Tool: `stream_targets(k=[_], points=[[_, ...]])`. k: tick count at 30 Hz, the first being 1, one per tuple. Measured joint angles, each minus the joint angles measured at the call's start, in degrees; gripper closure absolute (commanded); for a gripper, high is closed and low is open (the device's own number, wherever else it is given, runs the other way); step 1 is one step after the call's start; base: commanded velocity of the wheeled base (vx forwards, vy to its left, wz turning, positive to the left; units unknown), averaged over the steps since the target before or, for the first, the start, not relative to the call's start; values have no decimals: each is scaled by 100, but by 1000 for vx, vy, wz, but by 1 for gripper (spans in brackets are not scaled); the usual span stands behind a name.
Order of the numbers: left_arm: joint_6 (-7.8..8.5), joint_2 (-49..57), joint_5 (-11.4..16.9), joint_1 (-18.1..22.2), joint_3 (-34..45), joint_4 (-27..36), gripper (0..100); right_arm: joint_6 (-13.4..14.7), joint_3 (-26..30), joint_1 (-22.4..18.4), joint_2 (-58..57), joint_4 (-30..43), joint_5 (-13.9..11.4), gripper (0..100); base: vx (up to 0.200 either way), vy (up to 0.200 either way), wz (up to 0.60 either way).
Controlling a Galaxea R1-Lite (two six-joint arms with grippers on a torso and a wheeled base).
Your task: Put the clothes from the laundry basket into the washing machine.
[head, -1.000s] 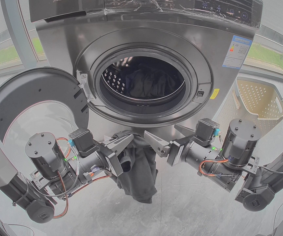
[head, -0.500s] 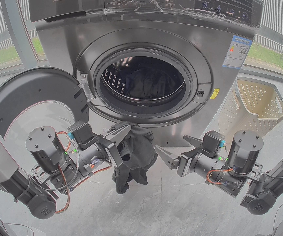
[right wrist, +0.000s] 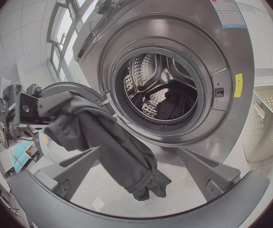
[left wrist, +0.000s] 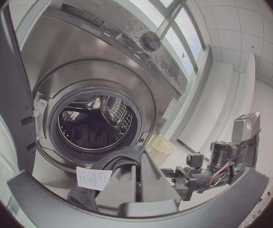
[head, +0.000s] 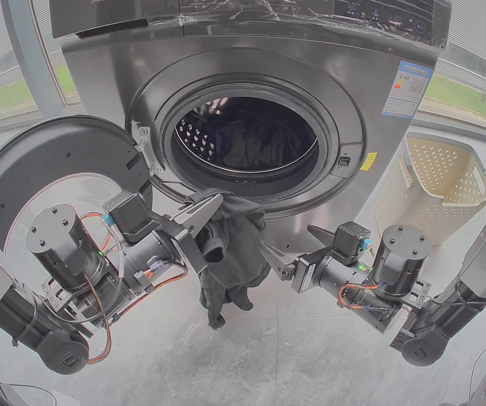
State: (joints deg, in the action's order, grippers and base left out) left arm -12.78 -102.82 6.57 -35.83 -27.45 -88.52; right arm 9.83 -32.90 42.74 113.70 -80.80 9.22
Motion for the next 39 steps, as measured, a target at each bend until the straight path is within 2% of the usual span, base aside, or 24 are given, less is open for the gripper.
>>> stream_targets(k=[8, 16, 20, 30, 39], points=[[-2, 111, 2, -22, -11, 2, 100, 0, -185, -115, 230, -7, 6, 0, 0, 0, 0], [-5, 135, 2, -22, -27, 2, 100, -35, -478, -24, 590, 46, -11, 0, 0, 0, 0], [-5, 128, 2, -22, -44, 2, 100, -55, -610, 149, 840, 68, -16, 0, 0, 0, 0], [-13, 105, -4, -11, -118, 2, 100, -46, -599, 742, 1257, -11, 4, 0, 0, 0, 0], [-17, 87, -4, 22, -129, 2, 100, -46, -256, 728, 1262, -266, 38, 0, 0, 0, 0]])
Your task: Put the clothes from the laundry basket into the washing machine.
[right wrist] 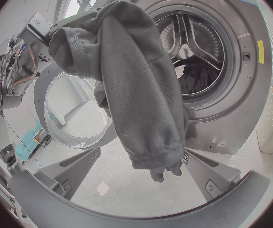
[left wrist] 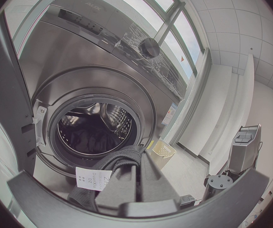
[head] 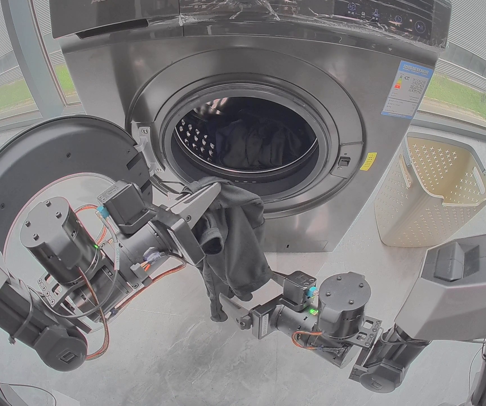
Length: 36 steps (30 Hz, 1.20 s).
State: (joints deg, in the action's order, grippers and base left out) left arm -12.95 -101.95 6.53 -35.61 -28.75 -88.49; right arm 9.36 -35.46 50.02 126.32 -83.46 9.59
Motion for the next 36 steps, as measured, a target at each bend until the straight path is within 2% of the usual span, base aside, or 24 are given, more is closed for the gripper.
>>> stream_targets(k=[10, 15, 23, 28, 36], points=[[17, -12, 4, -6, 35, 2, 100, -63, 327, -680, -433, -18, -29, 0, 0, 0, 0], [22, -15, 4, -6, 44, 2, 100, -116, 267, -991, -619, 11, -68, 0, 0, 0, 0], [23, -15, 4, -11, 55, 0, 100, -132, -80, -1209, -675, 107, -78, 0, 0, 0, 0], [20, -12, 6, -16, 46, 0, 100, -134, -251, -1207, -542, 154, -76, 0, 0, 0, 0], [15, -12, 0, 0, 9, 2, 100, -132, -255, -788, -333, 116, -32, 0, 0, 0, 0]])
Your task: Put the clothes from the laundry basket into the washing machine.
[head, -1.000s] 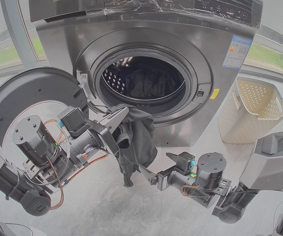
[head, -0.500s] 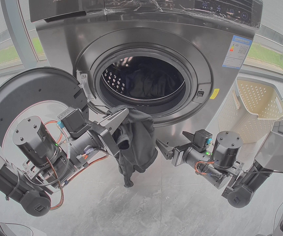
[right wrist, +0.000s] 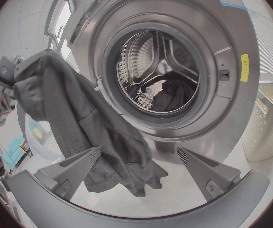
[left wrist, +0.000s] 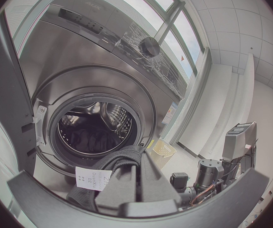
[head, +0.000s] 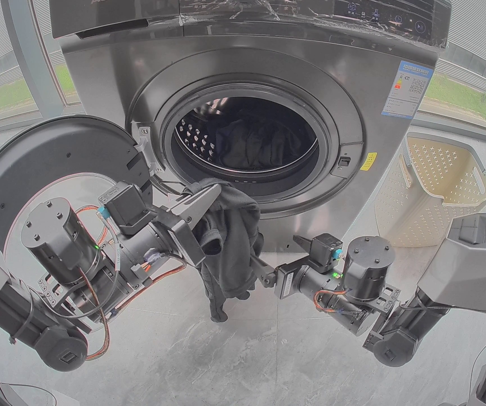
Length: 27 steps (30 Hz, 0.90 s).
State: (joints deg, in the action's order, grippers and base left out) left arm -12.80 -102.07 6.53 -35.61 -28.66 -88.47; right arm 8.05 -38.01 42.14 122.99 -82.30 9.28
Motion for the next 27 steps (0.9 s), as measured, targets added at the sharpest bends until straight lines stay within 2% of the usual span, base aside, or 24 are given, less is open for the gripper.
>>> stream_targets(k=[15, 22, 27], points=[[-2, -2, -11, 20, -46, -2, 100, 32, 196, 578, 63, -6, 38, 0, 0, 0, 0], [-2, -2, -11, 20, -61, -2, 100, 33, 290, 689, 63, 0, 40, 0, 0, 0, 0], [0, -2, -11, 15, -44, -2, 100, 27, 74, 617, 83, 35, 43, 0, 0, 0, 0]])
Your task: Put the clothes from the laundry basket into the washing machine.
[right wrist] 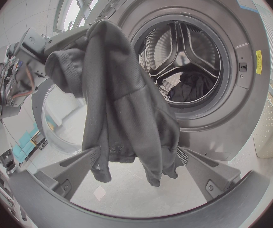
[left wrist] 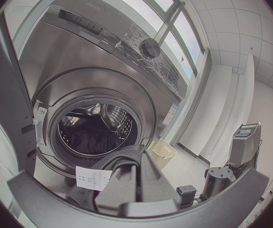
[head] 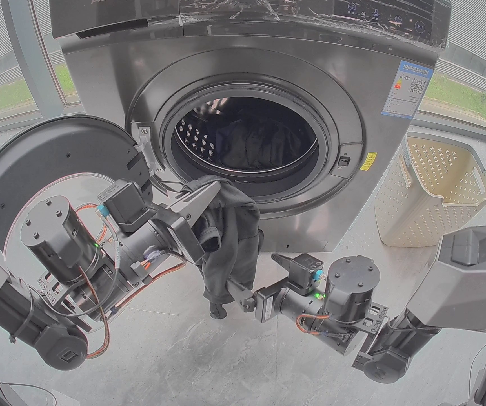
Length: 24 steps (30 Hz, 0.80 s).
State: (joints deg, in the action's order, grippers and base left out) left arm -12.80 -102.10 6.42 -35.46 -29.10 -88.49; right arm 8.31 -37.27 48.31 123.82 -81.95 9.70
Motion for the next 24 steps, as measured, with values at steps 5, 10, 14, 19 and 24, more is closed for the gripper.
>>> stream_targets(k=[5, 10, 14, 19, 24], points=[[-2, 4, 11, -15, 46, 0, 100, -60, -424, -352, 71, 35, -23, 0, 0, 0, 0], [-2, 6, 15, -30, 74, 0, 100, -93, -540, -499, 27, -2, -79, 0, 0, 0, 0], [-2, 6, 17, -41, 79, 0, 100, -96, -512, -457, -102, 2, -98, 0, 0, 0, 0], [-4, 13, 17, -26, 79, 0, 100, -140, -449, -378, -332, 41, -104, 0, 0, 0, 0], [-4, 13, 17, -15, 57, 0, 100, -161, -197, -407, -433, -33, -106, 0, 0, 0, 0]])
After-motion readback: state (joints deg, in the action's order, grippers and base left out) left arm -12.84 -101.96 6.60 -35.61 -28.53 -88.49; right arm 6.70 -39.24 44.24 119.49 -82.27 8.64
